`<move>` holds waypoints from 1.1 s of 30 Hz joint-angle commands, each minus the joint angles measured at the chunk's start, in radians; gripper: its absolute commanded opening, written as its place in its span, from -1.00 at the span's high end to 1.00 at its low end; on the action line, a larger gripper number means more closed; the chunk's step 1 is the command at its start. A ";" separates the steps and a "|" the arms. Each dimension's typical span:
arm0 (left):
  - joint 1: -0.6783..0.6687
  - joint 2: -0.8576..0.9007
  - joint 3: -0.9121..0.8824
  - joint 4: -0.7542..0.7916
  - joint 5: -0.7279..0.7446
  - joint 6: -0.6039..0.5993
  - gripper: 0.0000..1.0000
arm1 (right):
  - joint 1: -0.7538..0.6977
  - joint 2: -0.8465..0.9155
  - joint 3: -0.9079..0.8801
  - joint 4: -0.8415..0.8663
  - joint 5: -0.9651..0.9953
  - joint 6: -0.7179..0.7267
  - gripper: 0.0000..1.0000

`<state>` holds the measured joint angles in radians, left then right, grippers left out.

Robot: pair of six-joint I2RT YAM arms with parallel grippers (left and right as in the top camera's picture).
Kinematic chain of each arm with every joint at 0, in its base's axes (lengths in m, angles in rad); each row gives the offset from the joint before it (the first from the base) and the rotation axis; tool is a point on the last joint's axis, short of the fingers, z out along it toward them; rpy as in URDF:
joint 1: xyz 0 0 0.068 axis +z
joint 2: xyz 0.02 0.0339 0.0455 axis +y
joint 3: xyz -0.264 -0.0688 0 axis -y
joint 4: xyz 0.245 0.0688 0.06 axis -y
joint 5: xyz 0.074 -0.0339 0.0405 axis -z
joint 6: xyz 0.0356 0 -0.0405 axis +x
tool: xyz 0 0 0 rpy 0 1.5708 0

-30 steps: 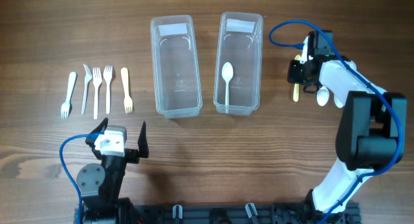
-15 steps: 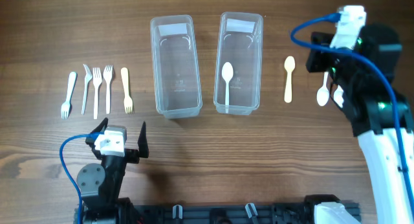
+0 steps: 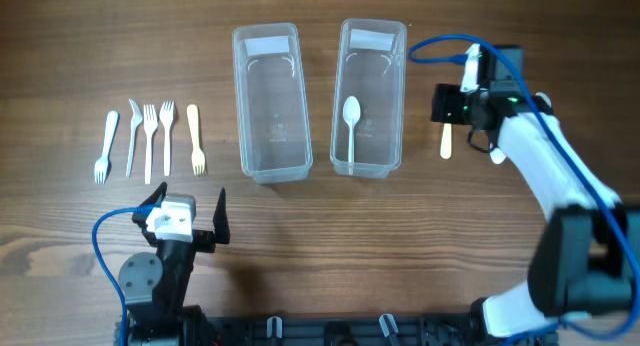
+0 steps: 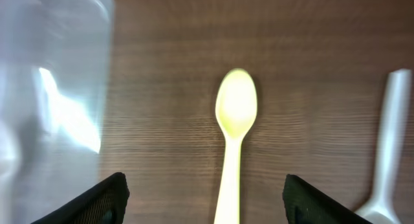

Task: Pack container
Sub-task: 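Grasp the cream spoon with the right gripper, then place the cream spoon into the right container and release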

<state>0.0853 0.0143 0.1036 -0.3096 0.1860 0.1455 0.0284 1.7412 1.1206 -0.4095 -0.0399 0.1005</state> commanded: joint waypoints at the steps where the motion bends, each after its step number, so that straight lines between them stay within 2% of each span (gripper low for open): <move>1: -0.005 -0.008 -0.008 0.003 0.019 0.016 -0.99 | -0.003 0.104 -0.004 0.038 0.022 0.006 -0.50; 5: -0.005 -0.008 -0.008 0.003 0.019 0.016 -1.00 | -0.004 0.191 -0.004 0.072 0.028 0.005 -0.47; 9: -0.005 -0.008 -0.008 0.003 0.019 0.016 -0.99 | -0.009 0.253 -0.004 0.081 0.052 0.011 -0.29; 10: -0.005 -0.008 -0.008 0.003 0.019 0.016 -1.00 | -0.011 0.265 -0.004 0.079 0.052 0.011 -0.10; 11: -0.005 -0.008 -0.008 0.003 0.019 0.016 -0.99 | -0.013 0.269 -0.004 0.077 0.051 0.011 0.21; 12: -0.005 -0.008 -0.008 0.003 0.019 0.016 -1.00 | -0.016 0.271 -0.004 0.076 0.051 0.011 0.62; 13: -0.005 -0.008 -0.008 0.003 0.019 0.016 -1.00 | -0.018 0.271 -0.004 0.075 0.051 0.011 0.91; 21: -0.005 -0.008 -0.008 0.003 0.019 0.016 -1.00 | -0.018 0.248 0.008 0.023 0.023 -0.014 0.91; 30: -0.005 -0.008 -0.008 0.003 0.019 0.016 -1.00 | -0.018 -0.055 0.018 -0.001 0.017 -0.042 0.91; 33: -0.005 -0.008 -0.008 0.003 0.019 0.016 -1.00 | -0.013 -0.150 0.018 -0.022 -0.043 -0.045 0.91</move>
<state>0.0853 0.0147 0.1036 -0.3096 0.1856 0.1452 0.0086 1.6806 1.1351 -0.4198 -0.0181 0.0734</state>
